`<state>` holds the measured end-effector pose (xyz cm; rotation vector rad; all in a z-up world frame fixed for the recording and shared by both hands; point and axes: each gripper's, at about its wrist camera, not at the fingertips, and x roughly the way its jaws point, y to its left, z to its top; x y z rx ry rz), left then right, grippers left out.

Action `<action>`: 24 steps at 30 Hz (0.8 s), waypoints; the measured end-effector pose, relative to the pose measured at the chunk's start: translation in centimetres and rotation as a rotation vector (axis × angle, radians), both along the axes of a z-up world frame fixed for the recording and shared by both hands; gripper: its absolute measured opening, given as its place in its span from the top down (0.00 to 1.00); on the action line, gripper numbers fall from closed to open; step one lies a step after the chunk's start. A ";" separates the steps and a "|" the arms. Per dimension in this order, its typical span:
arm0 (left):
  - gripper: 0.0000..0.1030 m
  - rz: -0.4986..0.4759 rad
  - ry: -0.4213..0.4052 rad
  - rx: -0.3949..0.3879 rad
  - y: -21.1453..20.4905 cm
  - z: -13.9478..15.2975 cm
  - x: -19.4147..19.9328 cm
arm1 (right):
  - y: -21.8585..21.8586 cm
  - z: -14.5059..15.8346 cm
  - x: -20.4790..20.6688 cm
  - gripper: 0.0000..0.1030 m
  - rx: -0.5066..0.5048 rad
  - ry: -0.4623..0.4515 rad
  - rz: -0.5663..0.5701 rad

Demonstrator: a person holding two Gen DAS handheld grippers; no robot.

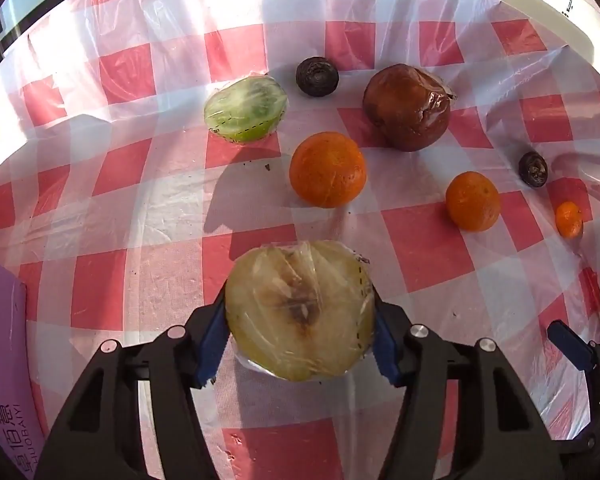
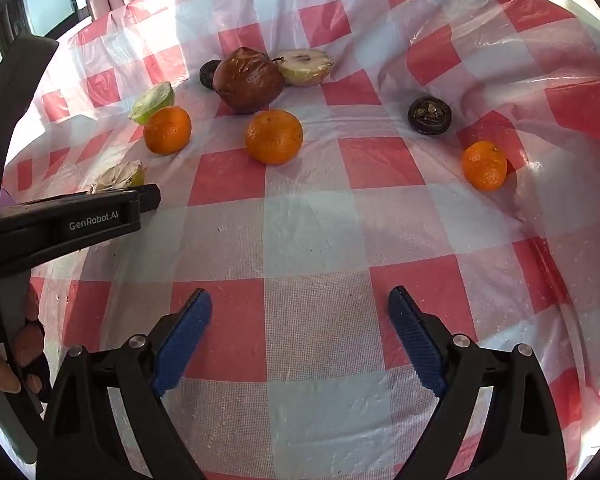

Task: Organize fruits
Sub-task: 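Grasp the halved pear with the left gripper while the right grasps an orange, then carry the halved pear and orange over the white box with both grippers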

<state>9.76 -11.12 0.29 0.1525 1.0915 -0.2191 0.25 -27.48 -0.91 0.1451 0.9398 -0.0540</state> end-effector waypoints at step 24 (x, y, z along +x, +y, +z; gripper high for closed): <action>0.41 -0.062 0.148 0.209 2.5 2.8 -11.2 | -1.6 0.4 5.4 0.61 0.036 -0.032 0.071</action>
